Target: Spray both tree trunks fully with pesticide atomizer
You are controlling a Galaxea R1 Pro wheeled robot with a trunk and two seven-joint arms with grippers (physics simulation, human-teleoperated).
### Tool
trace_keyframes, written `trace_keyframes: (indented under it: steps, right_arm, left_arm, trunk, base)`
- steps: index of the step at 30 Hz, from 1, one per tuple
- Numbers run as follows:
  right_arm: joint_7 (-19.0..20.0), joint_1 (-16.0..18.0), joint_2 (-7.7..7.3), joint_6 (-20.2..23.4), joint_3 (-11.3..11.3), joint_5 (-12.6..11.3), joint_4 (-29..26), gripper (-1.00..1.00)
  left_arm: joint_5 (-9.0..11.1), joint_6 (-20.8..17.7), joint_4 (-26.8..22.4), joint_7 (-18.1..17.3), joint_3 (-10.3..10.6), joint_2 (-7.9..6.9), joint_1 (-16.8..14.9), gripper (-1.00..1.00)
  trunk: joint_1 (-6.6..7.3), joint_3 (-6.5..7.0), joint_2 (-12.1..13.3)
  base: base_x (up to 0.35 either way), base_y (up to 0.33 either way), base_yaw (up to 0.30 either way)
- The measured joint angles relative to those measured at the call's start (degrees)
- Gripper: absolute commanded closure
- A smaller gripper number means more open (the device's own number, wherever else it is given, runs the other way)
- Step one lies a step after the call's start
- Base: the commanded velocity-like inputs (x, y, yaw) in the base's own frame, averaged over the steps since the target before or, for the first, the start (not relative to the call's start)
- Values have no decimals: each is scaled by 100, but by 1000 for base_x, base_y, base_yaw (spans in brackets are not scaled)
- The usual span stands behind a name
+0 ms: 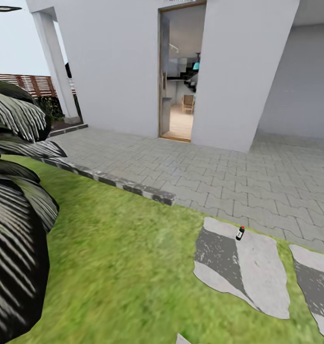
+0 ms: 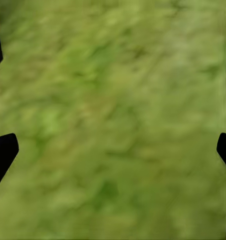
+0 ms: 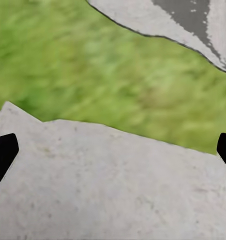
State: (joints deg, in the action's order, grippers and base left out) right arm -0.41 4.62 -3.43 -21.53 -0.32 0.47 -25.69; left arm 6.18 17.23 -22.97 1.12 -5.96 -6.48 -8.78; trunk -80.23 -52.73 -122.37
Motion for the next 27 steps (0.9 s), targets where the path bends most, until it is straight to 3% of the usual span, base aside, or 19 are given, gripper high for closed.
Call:
trace_keyframes:
  steps: [27]
  right_arm:
    - [1,0,0,0,8,2,7,-100]
  left_arm:
    - [0,0,0,0,-1,0,0,-100]
  trunk:
    - [0,84,0]
  base:
    - [322,137,-252]
